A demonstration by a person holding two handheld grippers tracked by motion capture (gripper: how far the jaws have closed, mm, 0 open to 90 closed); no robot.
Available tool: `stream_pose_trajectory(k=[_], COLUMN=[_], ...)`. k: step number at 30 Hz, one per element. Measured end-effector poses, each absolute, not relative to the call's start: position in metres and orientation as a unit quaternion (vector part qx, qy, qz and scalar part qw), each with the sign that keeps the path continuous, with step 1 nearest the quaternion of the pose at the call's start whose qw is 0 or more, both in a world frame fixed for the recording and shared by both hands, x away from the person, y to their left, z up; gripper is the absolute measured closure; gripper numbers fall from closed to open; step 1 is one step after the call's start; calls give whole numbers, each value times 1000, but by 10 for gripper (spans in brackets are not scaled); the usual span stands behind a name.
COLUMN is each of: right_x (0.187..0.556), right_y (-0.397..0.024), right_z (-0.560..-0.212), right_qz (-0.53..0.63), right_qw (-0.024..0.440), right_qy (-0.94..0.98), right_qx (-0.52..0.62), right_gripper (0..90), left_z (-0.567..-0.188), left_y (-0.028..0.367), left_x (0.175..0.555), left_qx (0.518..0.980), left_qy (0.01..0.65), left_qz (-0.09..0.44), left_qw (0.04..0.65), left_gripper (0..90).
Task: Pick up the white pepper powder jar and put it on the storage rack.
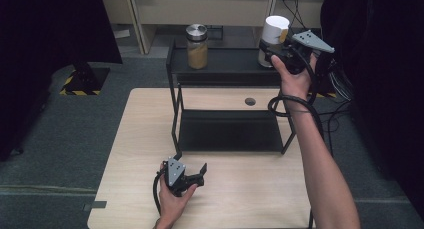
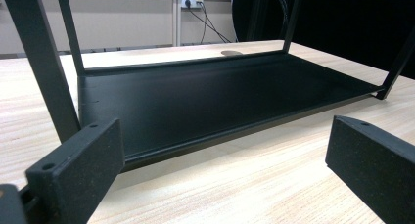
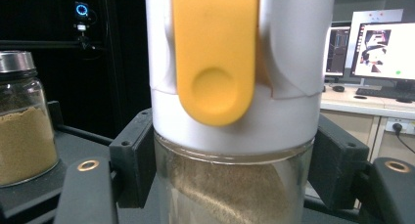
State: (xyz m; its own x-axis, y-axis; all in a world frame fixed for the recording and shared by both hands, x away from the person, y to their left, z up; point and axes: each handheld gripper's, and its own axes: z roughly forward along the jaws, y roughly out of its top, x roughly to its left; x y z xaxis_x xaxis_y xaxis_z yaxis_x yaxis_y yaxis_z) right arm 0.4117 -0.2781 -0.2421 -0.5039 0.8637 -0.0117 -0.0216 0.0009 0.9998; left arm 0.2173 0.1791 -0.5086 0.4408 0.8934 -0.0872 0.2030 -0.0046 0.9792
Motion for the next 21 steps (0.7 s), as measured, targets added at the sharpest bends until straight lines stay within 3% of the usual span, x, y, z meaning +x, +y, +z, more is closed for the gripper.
stream_pose_trajectory(k=[5,12,21], right_x=[412,402,391], right_y=[-278,-278,-284], right_z=[-242,-240,-238], right_qz=[618,614,600], right_qw=[359,375,385], right_qy=[608,603,617], right_qx=[345,345,334], right_gripper=[282,74,62], left_z=[-509,-509,-509], left_y=[179,179,179], left_x=[217,217,217], left_qx=[638,639,638], left_qy=[429,429,429], left_qz=[308,308,309], left_qw=[560,559,559], left_gripper=[1,1,1])
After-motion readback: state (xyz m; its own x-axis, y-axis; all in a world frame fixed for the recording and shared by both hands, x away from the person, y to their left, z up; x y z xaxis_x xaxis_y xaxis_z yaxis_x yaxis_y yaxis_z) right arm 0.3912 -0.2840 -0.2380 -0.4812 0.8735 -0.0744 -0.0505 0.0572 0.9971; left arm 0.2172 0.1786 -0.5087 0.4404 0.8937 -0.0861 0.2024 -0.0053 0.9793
